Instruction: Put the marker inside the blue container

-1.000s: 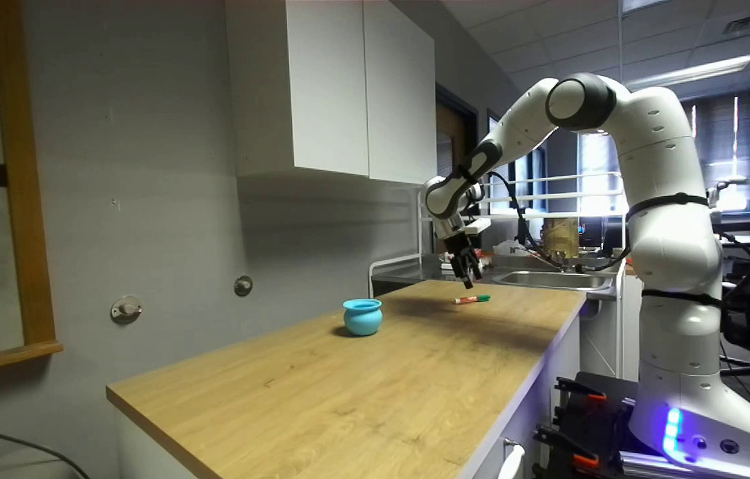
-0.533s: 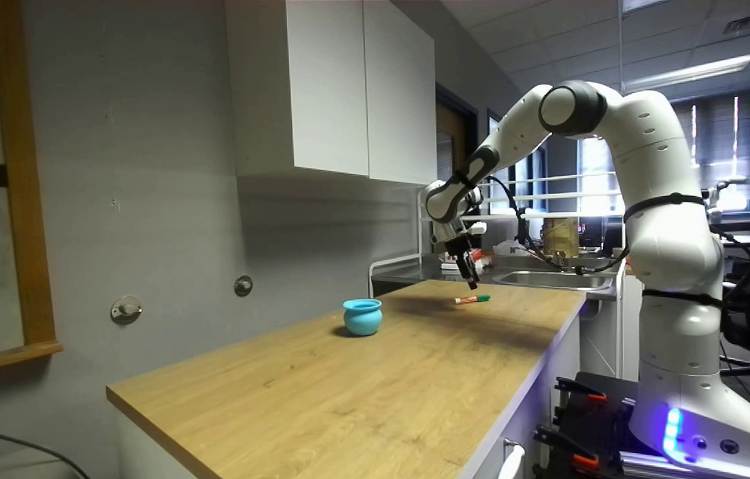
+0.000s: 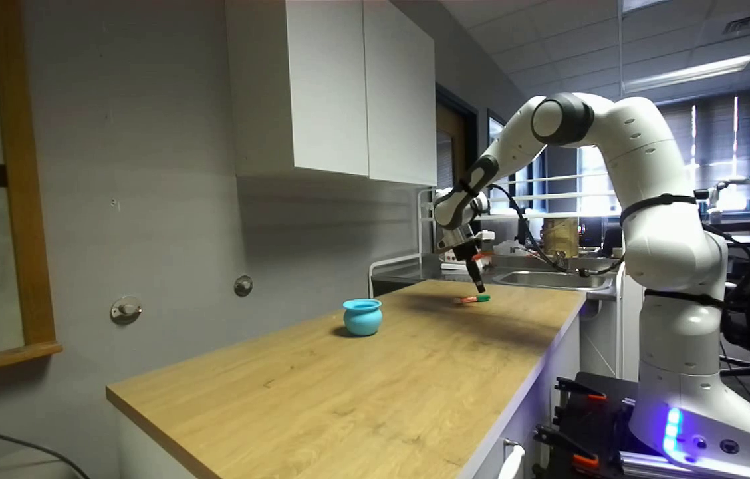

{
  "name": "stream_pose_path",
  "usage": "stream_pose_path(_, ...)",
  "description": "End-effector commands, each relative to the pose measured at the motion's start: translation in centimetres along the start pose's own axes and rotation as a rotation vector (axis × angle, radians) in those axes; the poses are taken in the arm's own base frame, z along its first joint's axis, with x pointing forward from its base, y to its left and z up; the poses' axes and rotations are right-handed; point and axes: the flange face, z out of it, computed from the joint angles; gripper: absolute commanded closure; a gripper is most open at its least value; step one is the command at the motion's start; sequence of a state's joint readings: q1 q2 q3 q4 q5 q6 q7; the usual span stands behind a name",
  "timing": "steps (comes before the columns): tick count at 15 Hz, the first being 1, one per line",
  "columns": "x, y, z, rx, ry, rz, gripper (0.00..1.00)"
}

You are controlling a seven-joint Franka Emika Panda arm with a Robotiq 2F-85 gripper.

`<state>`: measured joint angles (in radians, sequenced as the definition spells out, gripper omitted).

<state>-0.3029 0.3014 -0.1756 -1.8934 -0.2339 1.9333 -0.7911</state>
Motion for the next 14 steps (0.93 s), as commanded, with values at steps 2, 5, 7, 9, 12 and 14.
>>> stream_pose_path(2, 2.3, 0.3, -1.3, 0.016, 0.042, -0.107, 0.0)
stream_pose_path(5, 3.7, -0.1, -3.7, -0.007, 0.064, -0.162, 0.0)
stream_pose_path(7, 4.6, -0.1, -5.3, -0.022, 0.069, -0.19, 0.0)
stream_pose_path(9, 5.2, 0.3, -6.5, -0.03, 0.073, -0.21, 0.0)
stream_pose_path(12, 5.8, 1.0, -7.7, -0.029, 0.074, -0.233, 0.0)
stream_pose_path(14, 5.9, 1.5, -7.8, -0.019, 0.07, -0.241, 0.0)
